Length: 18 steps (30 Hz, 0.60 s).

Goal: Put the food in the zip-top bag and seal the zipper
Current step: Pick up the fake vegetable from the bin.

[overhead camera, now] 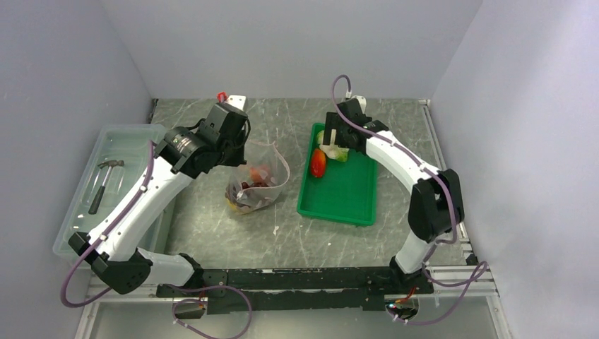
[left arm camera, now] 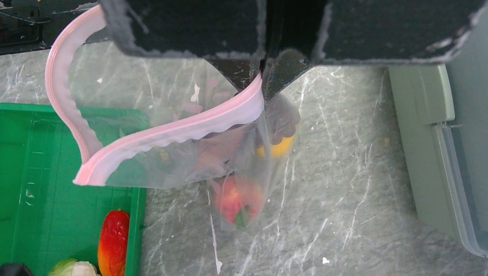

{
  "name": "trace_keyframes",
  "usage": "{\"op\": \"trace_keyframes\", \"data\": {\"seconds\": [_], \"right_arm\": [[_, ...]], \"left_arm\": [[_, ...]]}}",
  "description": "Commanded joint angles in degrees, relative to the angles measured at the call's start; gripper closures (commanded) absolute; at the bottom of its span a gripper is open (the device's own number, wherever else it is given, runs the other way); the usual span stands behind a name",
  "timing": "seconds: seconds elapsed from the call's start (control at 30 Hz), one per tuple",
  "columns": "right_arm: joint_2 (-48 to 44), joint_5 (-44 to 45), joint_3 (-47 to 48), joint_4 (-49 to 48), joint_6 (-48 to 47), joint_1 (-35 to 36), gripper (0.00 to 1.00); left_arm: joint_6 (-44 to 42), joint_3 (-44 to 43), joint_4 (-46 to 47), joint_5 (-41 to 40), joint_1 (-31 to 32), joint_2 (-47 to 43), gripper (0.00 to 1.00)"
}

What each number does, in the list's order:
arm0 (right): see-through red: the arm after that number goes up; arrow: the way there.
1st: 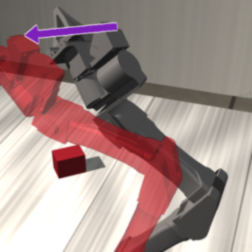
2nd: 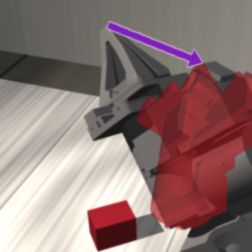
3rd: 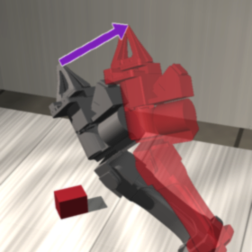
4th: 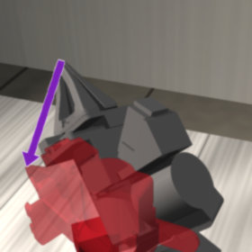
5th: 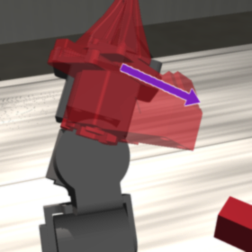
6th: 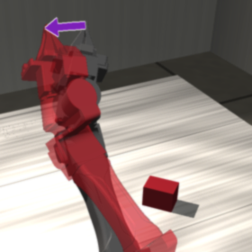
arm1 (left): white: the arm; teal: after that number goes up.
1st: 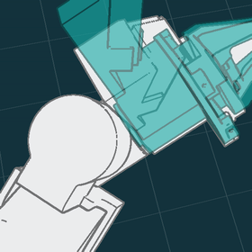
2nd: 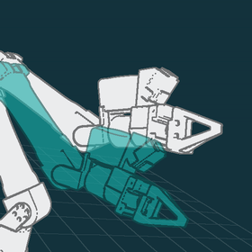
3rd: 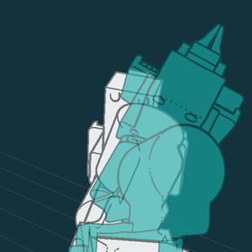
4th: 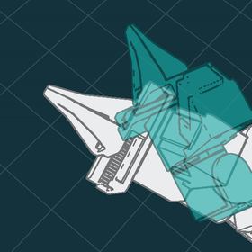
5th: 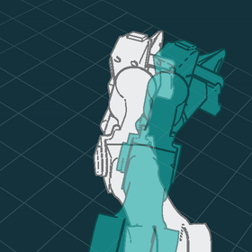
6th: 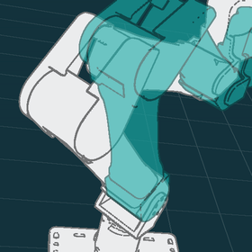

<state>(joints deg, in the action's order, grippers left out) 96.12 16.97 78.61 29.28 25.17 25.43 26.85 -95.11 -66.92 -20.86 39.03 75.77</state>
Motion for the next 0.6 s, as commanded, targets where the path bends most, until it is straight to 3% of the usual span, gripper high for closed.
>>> {"op": "trace_keyframes", "data": {"seconds": [0.0,0.57], "right_arm": [[3.99,-3.16,5.62,-1.18,0.76,-1.82,0.0],[14.88,-6.75,10.2,-2.83,2.69,-5.63,0.04]], "left_arm": [[0.88,-0.52,2.85,-0.4,-0.09,-2.11,1.0],[0.21,0.95,3.64,-0.31,-0.15,-1.49,1.0]]}}
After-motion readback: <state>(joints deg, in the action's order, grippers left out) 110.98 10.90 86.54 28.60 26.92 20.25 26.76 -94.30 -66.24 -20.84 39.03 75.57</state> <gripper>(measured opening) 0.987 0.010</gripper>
